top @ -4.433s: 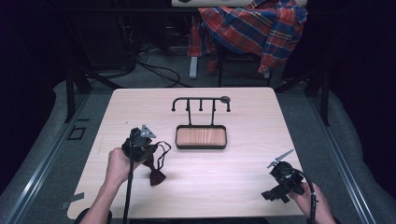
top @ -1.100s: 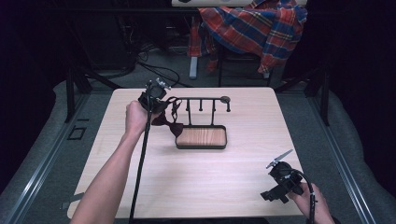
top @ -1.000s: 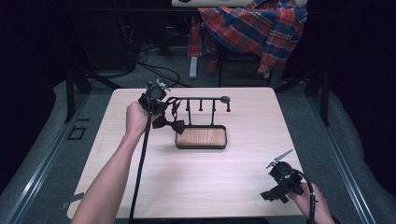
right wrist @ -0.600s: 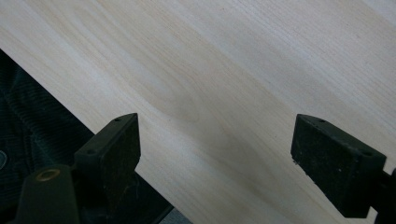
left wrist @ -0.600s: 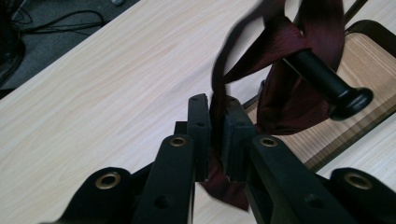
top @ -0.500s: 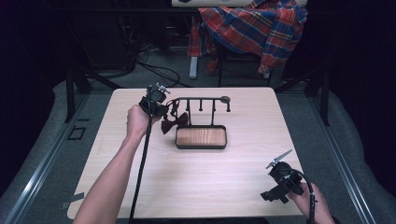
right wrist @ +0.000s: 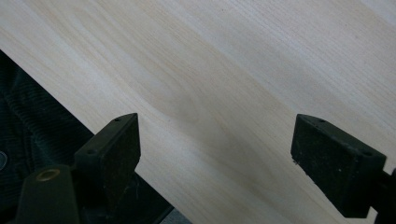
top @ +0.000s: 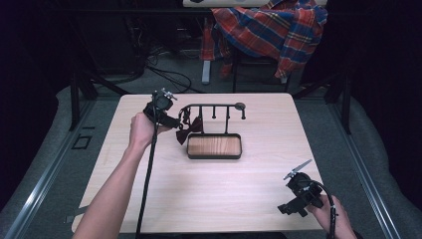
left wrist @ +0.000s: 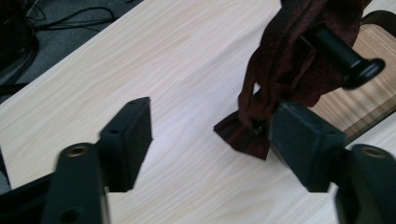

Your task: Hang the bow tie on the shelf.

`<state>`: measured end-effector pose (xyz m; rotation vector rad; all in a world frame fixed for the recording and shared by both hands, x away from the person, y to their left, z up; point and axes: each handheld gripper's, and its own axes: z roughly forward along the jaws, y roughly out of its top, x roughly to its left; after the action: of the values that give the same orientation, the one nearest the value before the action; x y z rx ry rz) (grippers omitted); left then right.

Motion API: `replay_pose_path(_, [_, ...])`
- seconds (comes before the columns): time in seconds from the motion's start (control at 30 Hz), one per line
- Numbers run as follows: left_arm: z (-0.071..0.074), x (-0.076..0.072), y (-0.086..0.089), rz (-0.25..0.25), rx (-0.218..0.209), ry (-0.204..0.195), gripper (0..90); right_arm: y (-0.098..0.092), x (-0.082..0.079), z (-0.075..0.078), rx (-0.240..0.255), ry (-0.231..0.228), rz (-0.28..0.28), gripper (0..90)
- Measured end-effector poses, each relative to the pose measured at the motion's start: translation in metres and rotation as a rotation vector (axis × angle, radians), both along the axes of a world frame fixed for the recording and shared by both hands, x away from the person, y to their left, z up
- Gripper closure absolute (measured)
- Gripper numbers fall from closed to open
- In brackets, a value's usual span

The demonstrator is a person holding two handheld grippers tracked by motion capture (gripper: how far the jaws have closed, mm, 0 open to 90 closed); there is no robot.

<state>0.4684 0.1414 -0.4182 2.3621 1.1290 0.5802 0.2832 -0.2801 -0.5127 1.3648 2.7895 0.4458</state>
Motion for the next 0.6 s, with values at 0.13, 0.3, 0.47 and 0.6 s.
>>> replay_pose_path(0.13, [0.006, -0.006, 0.008, 0.003, 0.000, 0.001, 18.6, 0.000, 0.000, 0.000, -0.003, -0.005, -0.003, 15.6])
replay_pose_path(0.3, [0.013, -0.017, 0.015, -0.004, -0.004, -0.004, 13.7, 0.000, 0.000, 0.000, -0.004, -0.008, -0.004, 15.6])
replay_pose_path(0.47, [0.021, -0.035, 0.021, -0.014, -0.003, -0.003, 8.4, 0.000, -0.001, 0.000, 0.003, -0.010, -0.011, 15.6])
replay_pose_path(0.6, [0.021, -0.050, 0.024, -0.021, -0.002, 0.005, 5.8, 0.000, -0.001, 0.000, 0.002, -0.010, -0.010, 15.5])
